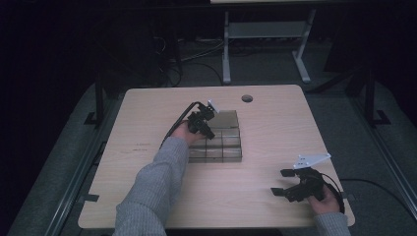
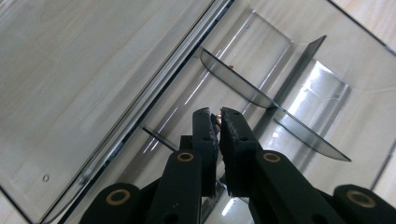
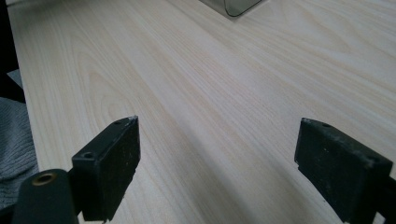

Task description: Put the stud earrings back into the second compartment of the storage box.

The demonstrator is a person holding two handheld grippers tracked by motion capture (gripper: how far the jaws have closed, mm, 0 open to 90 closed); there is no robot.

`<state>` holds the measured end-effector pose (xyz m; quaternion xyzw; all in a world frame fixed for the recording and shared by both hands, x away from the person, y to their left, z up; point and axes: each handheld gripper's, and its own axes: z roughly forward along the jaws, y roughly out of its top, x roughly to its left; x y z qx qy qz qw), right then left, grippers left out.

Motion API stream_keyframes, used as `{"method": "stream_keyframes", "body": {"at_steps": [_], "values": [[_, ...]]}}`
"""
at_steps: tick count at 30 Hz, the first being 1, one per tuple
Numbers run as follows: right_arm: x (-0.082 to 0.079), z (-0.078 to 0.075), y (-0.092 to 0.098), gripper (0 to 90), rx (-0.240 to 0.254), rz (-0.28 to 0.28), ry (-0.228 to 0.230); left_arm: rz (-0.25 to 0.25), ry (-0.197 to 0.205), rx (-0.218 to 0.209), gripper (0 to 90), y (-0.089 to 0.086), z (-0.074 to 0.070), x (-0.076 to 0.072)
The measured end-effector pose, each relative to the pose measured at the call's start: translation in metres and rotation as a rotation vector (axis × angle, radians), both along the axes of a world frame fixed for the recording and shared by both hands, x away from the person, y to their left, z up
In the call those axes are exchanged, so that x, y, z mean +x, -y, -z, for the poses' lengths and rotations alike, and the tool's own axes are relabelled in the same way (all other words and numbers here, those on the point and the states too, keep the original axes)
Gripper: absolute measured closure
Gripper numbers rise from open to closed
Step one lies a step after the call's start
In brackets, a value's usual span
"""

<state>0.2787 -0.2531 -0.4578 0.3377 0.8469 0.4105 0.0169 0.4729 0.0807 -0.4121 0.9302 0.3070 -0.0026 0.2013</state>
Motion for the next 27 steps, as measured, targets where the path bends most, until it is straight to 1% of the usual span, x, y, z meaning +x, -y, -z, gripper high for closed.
{"method": "stream_keyframes", "body": {"at_steps": [5, 6, 8, 11, 14, 16, 18, 20, 22, 24, 25, 27], "values": [[0.000, 0.000, 0.000, 14.0, -0.002, -0.005, 0.004, -0.007, 0.002, 0.009, 84.5, 0.007, 0.008, 0.003], [0.000, 0.000, 0.000, 14.0, -0.002, -0.006, 0.005, -0.005, -0.006, 0.009, 84.5, 0.009, 0.009, 0.004], [0.000, 0.000, 0.000, 14.0, -0.005, -0.006, 0.006, -0.008, -0.006, 0.014, 84.5, 0.010, 0.010, 0.004], [0.000, 0.000, 0.000, 14.0, -0.004, -0.003, 0.000, -0.011, -0.006, 0.037, 84.5, 0.016, 0.013, 0.004], [0.000, 0.000, 0.000, 14.0, -0.003, -0.005, 0.005, -0.009, -0.010, 0.045, 84.5, 0.016, 0.015, 0.005], [0.000, 0.000, 0.001, 14.0, -0.002, -0.005, 0.005, -0.011, -0.025, 0.047, 84.4, 0.016, 0.017, 0.006], [0.000, 0.000, 0.000, 14.1, -0.004, -0.005, 0.004, -0.015, -0.022, 0.051, 84.3, 0.017, 0.018, 0.006], [0.000, 0.000, 0.000, 14.1, -0.004, -0.005, 0.002, -0.014, -0.023, 0.046, 84.2, 0.017, 0.018, 0.006], [0.000, 0.000, 0.000, 14.1, -0.006, -0.005, 0.003, -0.018, -0.018, 0.045, 78.1, 0.017, 0.018, 0.006], [0.000, 0.000, 0.000, 14.0, -0.005, -0.004, 0.002, -0.018, -0.018, 0.047, 76.9, 0.017, 0.018, 0.006], [0.000, 0.000, 0.001, 14.1, -0.004, -0.002, 0.001, -0.014, -0.011, 0.054, 76.9, 0.016, 0.017, 0.005], [0.000, -0.001, 0.001, 14.1, -0.003, -0.001, 0.002, -0.016, -0.010, 0.051, 76.6, 0.015, 0.016, 0.004]]}}
